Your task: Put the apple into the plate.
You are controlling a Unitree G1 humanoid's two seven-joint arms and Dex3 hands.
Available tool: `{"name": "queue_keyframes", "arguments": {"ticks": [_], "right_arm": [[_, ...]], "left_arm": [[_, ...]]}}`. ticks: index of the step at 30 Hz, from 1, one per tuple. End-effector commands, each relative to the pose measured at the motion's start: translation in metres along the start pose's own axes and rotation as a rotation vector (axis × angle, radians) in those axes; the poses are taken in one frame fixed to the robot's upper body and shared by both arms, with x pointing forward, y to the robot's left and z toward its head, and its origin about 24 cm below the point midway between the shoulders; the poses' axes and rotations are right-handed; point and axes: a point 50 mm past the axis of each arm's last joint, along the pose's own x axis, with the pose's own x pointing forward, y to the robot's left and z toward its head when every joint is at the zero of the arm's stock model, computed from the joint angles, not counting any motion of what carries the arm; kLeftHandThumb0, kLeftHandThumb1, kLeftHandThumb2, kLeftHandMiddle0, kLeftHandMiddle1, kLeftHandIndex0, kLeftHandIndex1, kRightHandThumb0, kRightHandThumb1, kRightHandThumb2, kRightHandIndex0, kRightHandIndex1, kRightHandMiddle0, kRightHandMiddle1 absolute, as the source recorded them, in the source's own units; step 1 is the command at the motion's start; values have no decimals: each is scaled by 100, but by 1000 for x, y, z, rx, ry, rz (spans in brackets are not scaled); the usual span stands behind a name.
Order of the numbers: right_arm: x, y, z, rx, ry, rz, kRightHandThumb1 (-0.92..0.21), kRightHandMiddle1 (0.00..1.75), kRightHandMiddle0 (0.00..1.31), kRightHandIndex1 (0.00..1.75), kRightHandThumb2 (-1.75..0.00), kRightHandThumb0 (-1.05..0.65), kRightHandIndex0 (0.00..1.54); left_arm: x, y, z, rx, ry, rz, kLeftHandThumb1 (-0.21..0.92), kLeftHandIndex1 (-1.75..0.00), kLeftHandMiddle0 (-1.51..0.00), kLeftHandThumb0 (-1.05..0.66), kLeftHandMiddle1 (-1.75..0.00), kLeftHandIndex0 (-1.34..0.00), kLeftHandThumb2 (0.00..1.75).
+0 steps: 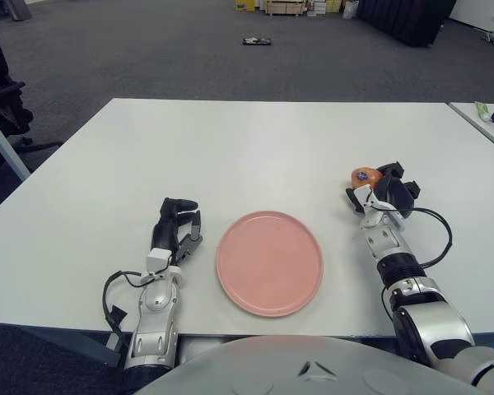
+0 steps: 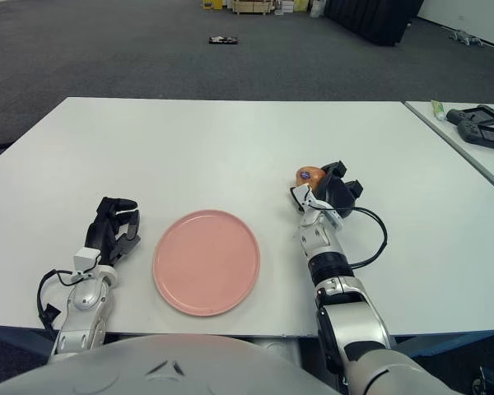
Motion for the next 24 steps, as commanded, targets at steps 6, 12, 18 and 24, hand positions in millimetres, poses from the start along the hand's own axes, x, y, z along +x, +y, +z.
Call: {"name": "queue_keyframes", "arguments": {"ticks": [6, 12, 18, 24], "right_arm": [[0, -7, 8, 146, -33, -72, -46, 175, 50, 175, -114, -44, 93], [-1, -8, 9, 203, -44, -98, -43, 175, 52, 175, -118, -44, 97], [-2, -9, 11, 258, -56, -120, -39, 175, 56, 175, -123, -46, 103], [-3, -9, 12, 279, -80, -137, -37, 175, 57, 175, -126, -46, 106]], "left_arm": [[-3, 2, -6, 7, 40, 10, 92, -175, -39, -35, -142, -20, 53], [-2, 1, -5, -2, 31, 14, 92, -175, -42, -35, -144, -20, 53], [-2, 2, -6, -1, 28, 10, 91, -175, -42, -35, -144, -20, 53], [-2, 2, -6, 0, 17, 12, 91, -175, -42, -35, -145, -21, 54]]}}
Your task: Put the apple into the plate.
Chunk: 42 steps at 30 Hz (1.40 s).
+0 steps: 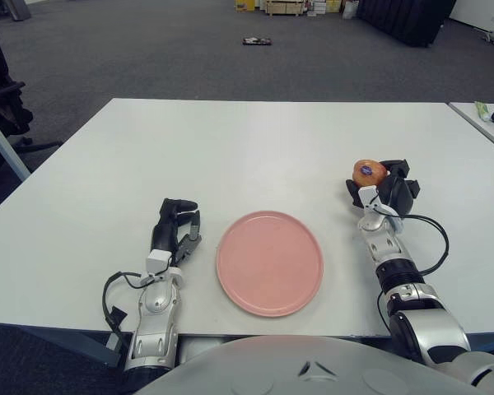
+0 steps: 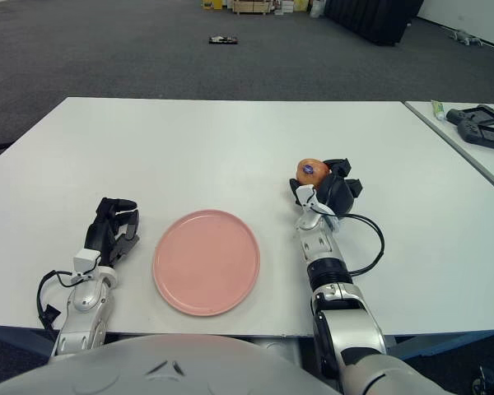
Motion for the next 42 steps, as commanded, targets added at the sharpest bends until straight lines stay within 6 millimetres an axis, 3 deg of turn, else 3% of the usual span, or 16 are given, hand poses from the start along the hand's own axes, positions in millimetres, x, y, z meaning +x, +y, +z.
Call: {"name": "queue_keyframes", "arguments": {"ticks": [1, 8, 24, 30, 42], "right_arm": [[4, -3, 8, 51, -35, -35, -36, 175, 58, 175, -126, -47, 107], [-2, -3, 20, 123, -125, -42, -34, 175, 60, 175, -130, -47, 113], [-46, -3, 82, 290, -480, 120, -22, 175, 70, 175, -144, -52, 128], [-71, -6, 95, 323, -629, 265, -19, 175, 72, 175, -148, -53, 132], [-96, -1, 100, 364, -828, 640, -22, 175, 69, 175, -144, -52, 134]], "left_arm": [[-1, 1, -5, 7, 25, 8, 91, -175, -42, -35, -145, -21, 54], [-1, 1, -5, 5, 38, 8, 91, -175, -41, -35, -144, -20, 54], [-1, 1, -6, 10, 37, -1, 86, -175, -44, -35, -145, -23, 61], [-1, -1, -6, 6, 28, 0, 88, -175, -43, -35, -146, -22, 58], [0, 1, -8, 24, 30, -5, 87, -175, -48, -35, -147, -22, 59]]}}
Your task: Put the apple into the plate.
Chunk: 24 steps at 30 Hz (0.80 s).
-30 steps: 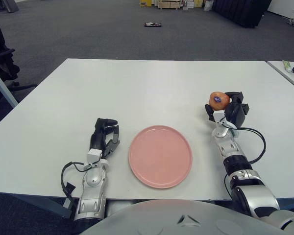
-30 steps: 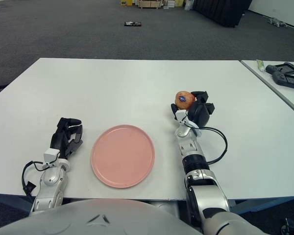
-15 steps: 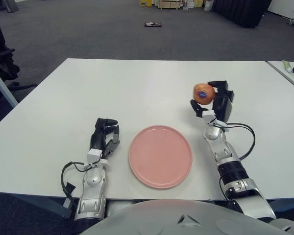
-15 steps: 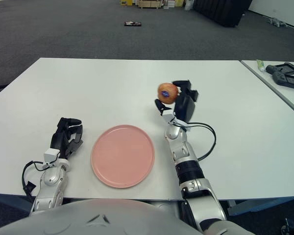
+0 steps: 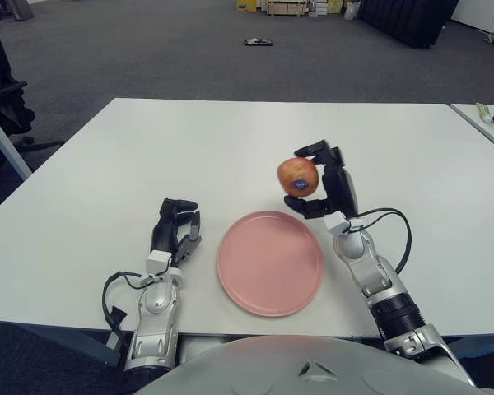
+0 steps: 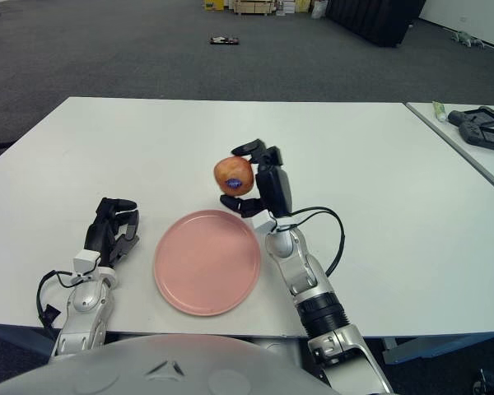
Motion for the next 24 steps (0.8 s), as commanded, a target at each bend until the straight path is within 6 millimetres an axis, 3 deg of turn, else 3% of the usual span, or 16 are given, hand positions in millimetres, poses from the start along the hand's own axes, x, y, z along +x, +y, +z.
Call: {"name": "queue_keyframes", "arguments": {"ticks": [1, 10, 18, 24], "right_arm": [[2, 2, 7, 43, -59, 59, -22, 175, 69, 175, -143, -52, 134], [-2, 11, 5, 47, -75, 256, -25, 175, 67, 175, -140, -50, 130], [-13, 20, -1, -41, 43, 558, -26, 175, 66, 175, -139, -50, 125], [-15, 24, -4, -101, 114, 683, -25, 175, 67, 175, -140, -51, 123]], "left_arm": [[0, 1, -7, 19, 35, -2, 87, -175, -48, -35, -148, -22, 60], [0, 0, -7, 17, 41, -5, 87, -175, -48, -35, -147, -23, 60], [0, 0, -8, 9, 56, 5, 87, -175, -48, -35, -146, -22, 60], [0, 0, -7, 6, 51, 5, 88, -175, -47, -35, -145, -22, 59]]}}
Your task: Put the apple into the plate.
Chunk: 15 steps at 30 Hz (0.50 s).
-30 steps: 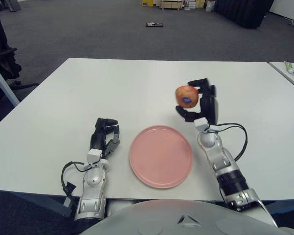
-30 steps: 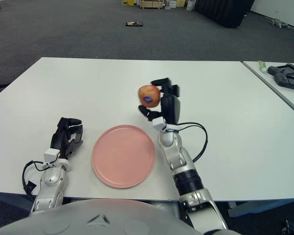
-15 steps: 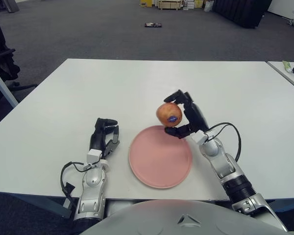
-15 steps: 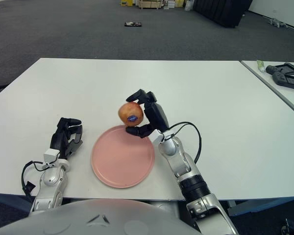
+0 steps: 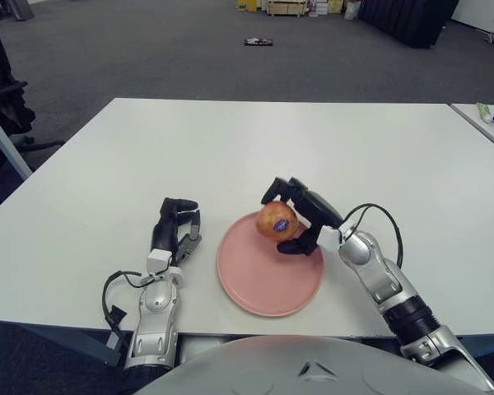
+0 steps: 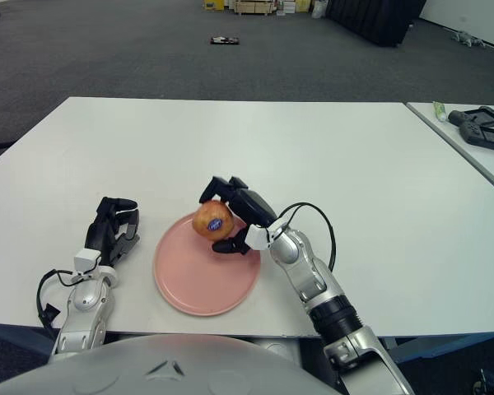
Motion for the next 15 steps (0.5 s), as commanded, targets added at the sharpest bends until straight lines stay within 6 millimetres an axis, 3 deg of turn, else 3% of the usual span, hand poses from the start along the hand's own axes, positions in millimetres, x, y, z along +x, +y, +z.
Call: {"name": "queue_keyframes", "arguments": {"ticks": [1, 10, 13, 15], "right_arm": [[2, -4, 3, -57, 32, 64, -24, 175, 67, 175, -141, -51, 123], [2, -1, 3, -188, 120, 166, -24, 175, 68, 175, -141, -51, 121], [2, 0, 2, -206, 143, 198, -30, 175, 62, 175, -133, -49, 116], [1, 0, 2, -217, 154, 216, -43, 175, 52, 175, -117, -45, 105]], "left_arm": [[-1, 0, -7, 5, 46, 5, 88, -175, -47, -35, -145, -22, 59], [-1, 0, -7, 1, 41, 3, 86, -175, -50, -36, -144, -23, 61], [-1, 0, -7, 0, 40, 0, 85, -175, -51, -36, -144, -23, 62], [-1, 0, -7, 2, 37, -3, 84, -175, -51, -36, -146, -24, 64]]}}
